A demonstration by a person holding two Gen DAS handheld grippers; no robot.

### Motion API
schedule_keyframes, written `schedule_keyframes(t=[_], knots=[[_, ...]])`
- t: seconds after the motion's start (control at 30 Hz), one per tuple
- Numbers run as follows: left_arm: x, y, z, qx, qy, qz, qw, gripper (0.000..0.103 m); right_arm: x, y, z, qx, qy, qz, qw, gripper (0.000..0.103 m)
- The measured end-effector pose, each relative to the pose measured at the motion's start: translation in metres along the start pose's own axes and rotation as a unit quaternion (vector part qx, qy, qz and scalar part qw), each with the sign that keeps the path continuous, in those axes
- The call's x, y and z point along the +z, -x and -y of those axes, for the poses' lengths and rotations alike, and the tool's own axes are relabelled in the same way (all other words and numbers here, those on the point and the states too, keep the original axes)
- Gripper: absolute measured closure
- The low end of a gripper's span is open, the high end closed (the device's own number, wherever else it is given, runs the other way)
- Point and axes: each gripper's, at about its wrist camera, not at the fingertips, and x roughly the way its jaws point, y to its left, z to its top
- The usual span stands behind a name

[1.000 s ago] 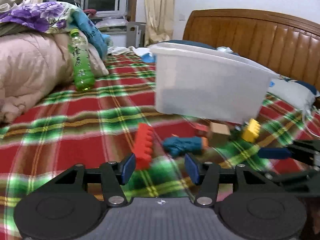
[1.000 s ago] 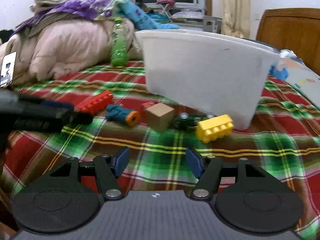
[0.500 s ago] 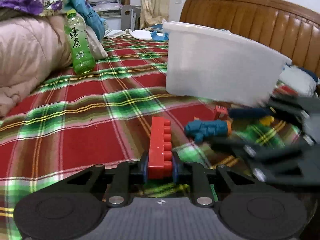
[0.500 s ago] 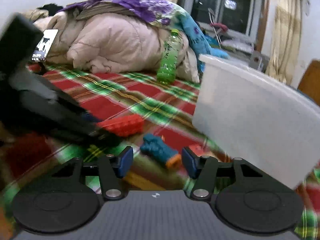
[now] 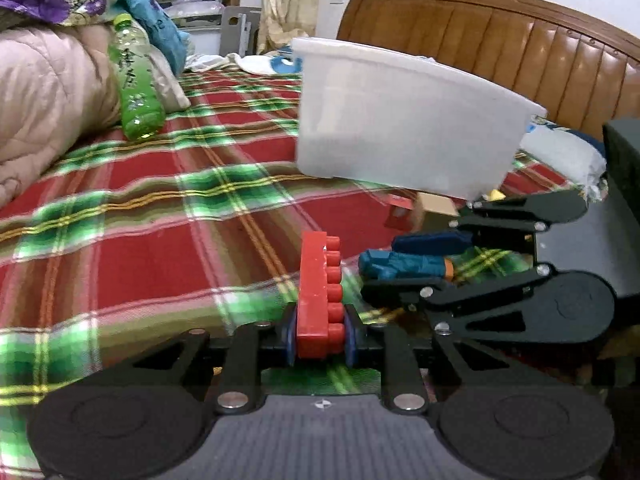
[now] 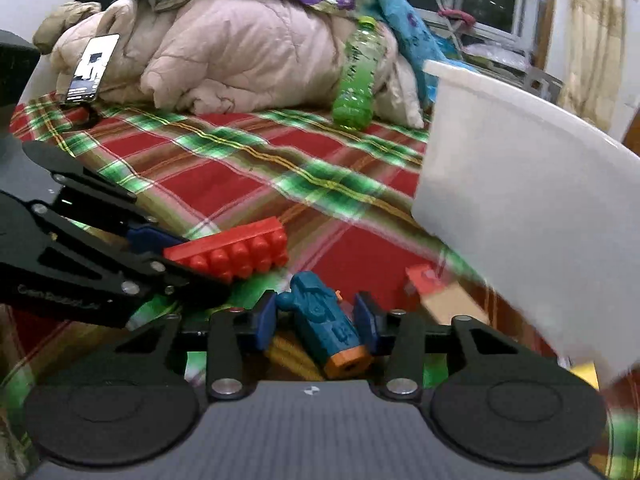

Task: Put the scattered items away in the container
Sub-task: 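Grasp the red Lego brick with the left tool while the right tool grasps the blue toy gun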

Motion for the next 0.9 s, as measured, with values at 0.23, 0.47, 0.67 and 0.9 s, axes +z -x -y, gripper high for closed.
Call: schedule_keyframes(t=[0.23,0.47,0.67,0.9], knots=[[-0.015,0.002,0.039,-0.042,-0.036,-0.014,0.9984,0.077,-0.028,0.034,-0.002,-0.059,-0.043,-0.017,0.997,0.063],[-0.018,-0.001,0.064,-0.051,-0.049,-0.014,0.9974,0.073,-0.054,0.062,0.018,-0.104,-0.123,-0.012,0.987,0.062],[-0.016,-0.005,0.070,-0.040,-0.050,-0.016,0.9978,0.067,-0.059,0.066,0.023,-0.136,-0.150,-0.028,0.979,0.021],[-0.013,-0.003,0.073,-0.050,-0.045,-0.016,0.9976,0.072,-0.057,0.068,0.010,-0.134,-0.131,-0.030,0.982,0.068]])
